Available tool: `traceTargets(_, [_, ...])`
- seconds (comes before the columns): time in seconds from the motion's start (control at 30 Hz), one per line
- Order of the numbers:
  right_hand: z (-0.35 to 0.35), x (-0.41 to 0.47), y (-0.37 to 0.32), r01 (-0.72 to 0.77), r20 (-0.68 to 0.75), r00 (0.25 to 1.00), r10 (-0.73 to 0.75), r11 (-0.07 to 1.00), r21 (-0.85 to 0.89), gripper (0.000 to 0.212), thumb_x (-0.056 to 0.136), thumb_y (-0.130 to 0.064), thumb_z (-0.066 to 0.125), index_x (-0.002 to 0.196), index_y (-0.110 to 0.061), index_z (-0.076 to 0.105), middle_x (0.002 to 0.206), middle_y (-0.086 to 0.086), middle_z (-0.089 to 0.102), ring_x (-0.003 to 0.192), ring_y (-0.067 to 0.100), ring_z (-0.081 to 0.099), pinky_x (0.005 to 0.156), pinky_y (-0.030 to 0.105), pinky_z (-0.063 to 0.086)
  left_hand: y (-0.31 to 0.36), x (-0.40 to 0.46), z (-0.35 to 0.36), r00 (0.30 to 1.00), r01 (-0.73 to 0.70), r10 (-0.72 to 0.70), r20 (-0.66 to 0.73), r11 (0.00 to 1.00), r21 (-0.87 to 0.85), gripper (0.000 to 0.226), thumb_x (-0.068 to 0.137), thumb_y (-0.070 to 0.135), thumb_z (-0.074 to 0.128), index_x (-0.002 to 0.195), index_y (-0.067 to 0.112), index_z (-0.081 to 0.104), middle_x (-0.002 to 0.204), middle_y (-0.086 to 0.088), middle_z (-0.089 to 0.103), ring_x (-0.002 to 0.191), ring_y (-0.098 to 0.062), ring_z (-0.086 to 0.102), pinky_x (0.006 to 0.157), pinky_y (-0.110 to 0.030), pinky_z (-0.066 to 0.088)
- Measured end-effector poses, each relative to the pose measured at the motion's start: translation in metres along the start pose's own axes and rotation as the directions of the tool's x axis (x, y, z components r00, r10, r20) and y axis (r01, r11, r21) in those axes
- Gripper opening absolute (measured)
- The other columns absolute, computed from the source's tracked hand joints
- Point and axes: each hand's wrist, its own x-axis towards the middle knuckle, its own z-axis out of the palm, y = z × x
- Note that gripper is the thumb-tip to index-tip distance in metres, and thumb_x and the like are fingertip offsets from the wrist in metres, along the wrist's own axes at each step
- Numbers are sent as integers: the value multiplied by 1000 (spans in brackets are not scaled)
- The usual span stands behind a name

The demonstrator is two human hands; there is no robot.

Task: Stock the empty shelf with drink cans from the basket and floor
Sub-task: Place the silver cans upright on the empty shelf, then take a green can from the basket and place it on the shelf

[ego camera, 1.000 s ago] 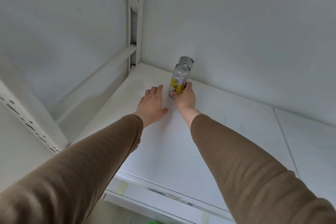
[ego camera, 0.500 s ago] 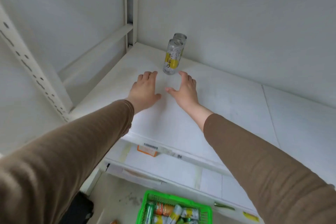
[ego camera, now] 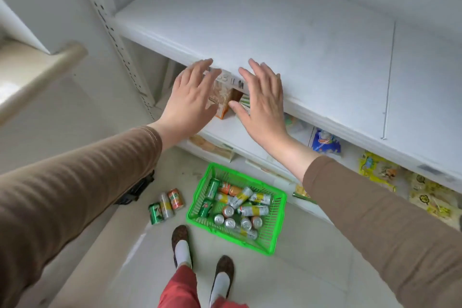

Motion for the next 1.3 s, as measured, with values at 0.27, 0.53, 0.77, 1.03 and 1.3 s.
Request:
traceTargets(0.27, [74,-114,7,37,151,987,-51,994,98,52,92,-24,64,140,-9,50,151,9,43,140,30,37,119,40,30,1,-106,77,982,90,-75,172,993,-82,71,75,23,64,141,12,40,150,-12,33,134,-33,33,109,-45,32])
traceTargets(0.53, [210,-235,32,-422,423,837,346,901,98,52,88,-15,67,137,-9,50,136,9,53,127,30,44,110,43,37,-10,-224,223,856,320,-237,460,941,-112,80,71,26,67,142,8,37,143,-13,39,127,-35,39,105,-46,37])
traceTargets(0.77, [359,-310,73,-736,632,543,553,675,42,46,92,-17,67,134,-9,51,135,13,54,131,31,46,110,39,35,-11,-302,364,686,510,-360,633,858,-64,84,78,27,69,148,10,26,142,-11,37,125,-33,38,108,-44,35])
traceTargets(1.03, [529,-339,117,-935,770,235,593,356,11,53,93,-37,66,139,-18,47,139,5,56,124,28,57,99,38,47,-37,-326,500,599,629,-439,670,775,-54,81,83,30,67,148,14,22,139,-8,36,130,-30,35,107,-43,35])
traceTargets(1.3, [638,-342,135,-986,789,-36,613,-152,73,75,82,-21,78,144,-15,36,135,14,57,115,35,61,97,52,53,-69,-332,570,580,708,-485,655,698,-109,81,83,25,67,150,11,22,140,-11,39,130,-29,38,112,-38,32])
